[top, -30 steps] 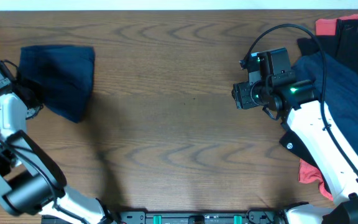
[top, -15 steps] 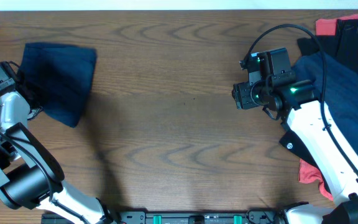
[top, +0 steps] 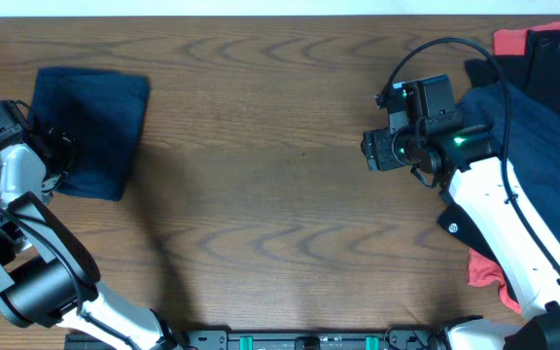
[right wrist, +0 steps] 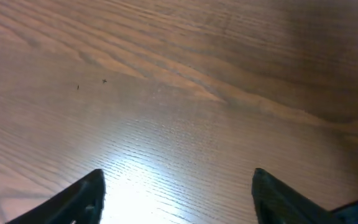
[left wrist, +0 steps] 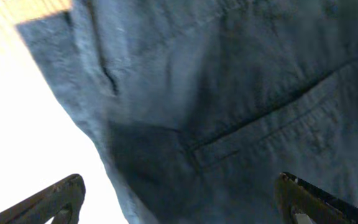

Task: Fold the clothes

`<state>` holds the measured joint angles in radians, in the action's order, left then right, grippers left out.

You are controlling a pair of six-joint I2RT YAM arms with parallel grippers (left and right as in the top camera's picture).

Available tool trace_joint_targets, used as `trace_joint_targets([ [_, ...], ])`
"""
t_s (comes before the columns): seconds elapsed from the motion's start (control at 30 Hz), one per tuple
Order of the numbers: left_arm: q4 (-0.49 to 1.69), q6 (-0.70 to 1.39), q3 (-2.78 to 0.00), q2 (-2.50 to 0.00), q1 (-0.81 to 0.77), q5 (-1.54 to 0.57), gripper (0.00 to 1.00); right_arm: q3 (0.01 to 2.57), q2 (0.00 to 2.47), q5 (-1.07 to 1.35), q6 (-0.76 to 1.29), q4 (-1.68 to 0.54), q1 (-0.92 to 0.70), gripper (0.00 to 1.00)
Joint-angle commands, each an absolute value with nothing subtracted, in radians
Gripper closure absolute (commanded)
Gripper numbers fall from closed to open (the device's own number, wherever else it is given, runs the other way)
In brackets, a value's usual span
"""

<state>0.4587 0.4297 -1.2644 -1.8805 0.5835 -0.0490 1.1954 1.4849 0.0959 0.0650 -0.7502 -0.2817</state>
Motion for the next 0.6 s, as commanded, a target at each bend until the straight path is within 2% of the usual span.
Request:
trace_joint_targets([
  [0.0, 0.458, 0.429, -1.263, -1.832, 0.581, -0.097, 0.02, 1.193, 1.491, 0.117, 0.058, -0.753, -0.282, 0.09],
  [0.03, 0.458, 0.420, -1.263, -1.816, 0.575, -0.096, 0.02, 1.193, 1.491, 0.124, 0.058, -0.753, -0.282, 0.03],
  [0.07, 0.455, 0.418, -1.263, -1.795, 0.568, -0.096, 0.02, 1.193, 1.491, 0.124, 0.058, -0.752, -0.282, 0.01],
  [0.23, 0.459, 0.387, -1.263, -1.703, 0.497, -0.097, 0.02, 1.193, 1.491, 0.124, 0.058, -0.720, -0.282, 0.01],
  [0.4, 0.464, 0.295, -1.263, -1.636, 0.338, -0.091, 0.02, 1.193, 1.491, 0.107, 0.063, -0.576, -0.281, 0.01],
  [0.57, 0.522, 0.174, -1.263, -1.623, 0.128, -0.036, 0.02, 1.193, 1.491, -0.007, 0.244, -0.479, -0.217, 0.01],
])
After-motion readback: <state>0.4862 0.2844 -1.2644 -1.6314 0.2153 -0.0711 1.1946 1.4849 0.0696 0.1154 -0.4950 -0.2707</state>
